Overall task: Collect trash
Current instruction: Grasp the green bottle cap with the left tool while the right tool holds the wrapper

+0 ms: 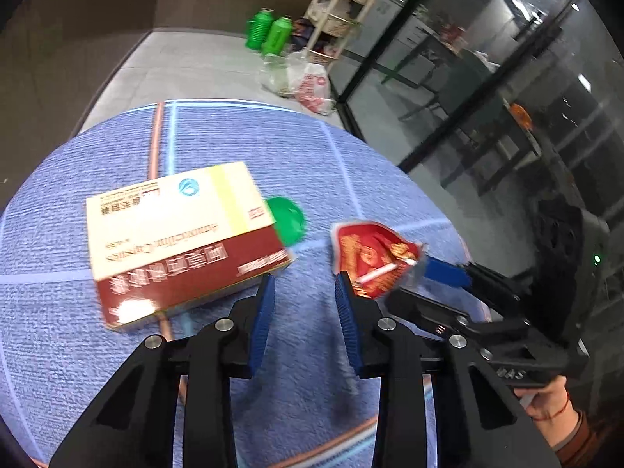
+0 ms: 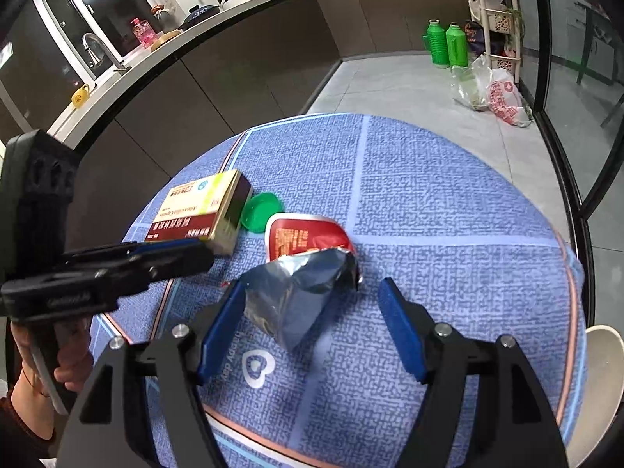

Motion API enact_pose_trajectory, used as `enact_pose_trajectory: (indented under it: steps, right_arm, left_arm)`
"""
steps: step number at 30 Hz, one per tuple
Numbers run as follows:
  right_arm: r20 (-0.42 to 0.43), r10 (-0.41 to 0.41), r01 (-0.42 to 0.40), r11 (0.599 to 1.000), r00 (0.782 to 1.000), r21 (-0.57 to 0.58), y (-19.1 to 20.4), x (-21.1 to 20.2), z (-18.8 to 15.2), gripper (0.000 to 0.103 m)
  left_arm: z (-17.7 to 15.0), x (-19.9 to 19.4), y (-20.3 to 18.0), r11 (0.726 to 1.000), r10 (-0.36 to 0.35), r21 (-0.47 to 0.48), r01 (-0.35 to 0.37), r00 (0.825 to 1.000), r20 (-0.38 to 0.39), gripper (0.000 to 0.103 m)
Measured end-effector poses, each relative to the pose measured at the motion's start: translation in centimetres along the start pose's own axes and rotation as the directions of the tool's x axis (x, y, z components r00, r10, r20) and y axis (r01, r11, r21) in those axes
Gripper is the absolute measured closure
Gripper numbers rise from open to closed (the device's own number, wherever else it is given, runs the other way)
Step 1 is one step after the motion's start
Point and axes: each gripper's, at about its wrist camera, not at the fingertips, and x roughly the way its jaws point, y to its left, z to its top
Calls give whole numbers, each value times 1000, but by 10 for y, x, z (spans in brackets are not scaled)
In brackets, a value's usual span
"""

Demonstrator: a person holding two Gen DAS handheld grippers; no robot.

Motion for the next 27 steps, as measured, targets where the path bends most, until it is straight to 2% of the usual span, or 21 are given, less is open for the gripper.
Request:
enact_pose_trajectory:
  steps: [4, 8, 9, 10, 11, 12, 16, 18, 20, 21, 27]
  right_arm:
    - [-2, 13, -13, 1000, 1000, 0, 1, 7, 1, 32]
    - [2, 25, -25, 1000, 1000, 7, 2, 11, 3, 32]
    - [3, 28, -28, 1000, 1000, 6, 3, 12, 3, 35]
    - [3, 34, -34, 999, 999, 7, 3, 12, 3, 43]
    - [4, 39, -39, 999, 999, 9, 3, 12, 3, 49]
    - [7, 41, -41, 999, 999, 9, 2, 11, 3, 50]
    - [37, 28, -28, 1000, 999, -10, 0, -1, 2, 57]
    - [50, 19, -19, 1000, 999, -8, -3, -8, 2, 58]
    - [61, 2, -2, 1000, 998, -4, -9, -16, 0, 58]
    - [63, -2, 2, 1000, 998, -1, -12, -20, -2, 58]
    - [73, -30, 28, 999, 997, 29, -33, -35, -13, 58]
  left_arm:
    - [7, -1, 19, 997, 44, -57, -44, 999, 10, 72]
    - [13, -4, 29, 995, 43, -91, -41, 999, 17, 72]
    - [15, -5, 29, 995, 38, -88, -36, 999, 21, 71]
    - [16, -6, 27, 996, 34, -83, -32, 999, 24, 67]
    - [18, -6, 24, 997, 27, -74, -25, 999, 27, 59]
    - [20, -5, 21, 997, 26, -68, -24, 999, 29, 57]
    - [23, 2, 4, 999, 36, -7, -36, 999, 26, 56]
    - [26, 10, -5, 997, 65, 37, -66, 997, 29, 51]
    - [27, 16, -11, 992, 102, 75, -105, 994, 46, 39]
    - [29, 19, -14, 987, 123, 95, -128, 991, 54, 37]
    - [30, 40, -26, 961, 196, 190, -199, 980, 39, 37]
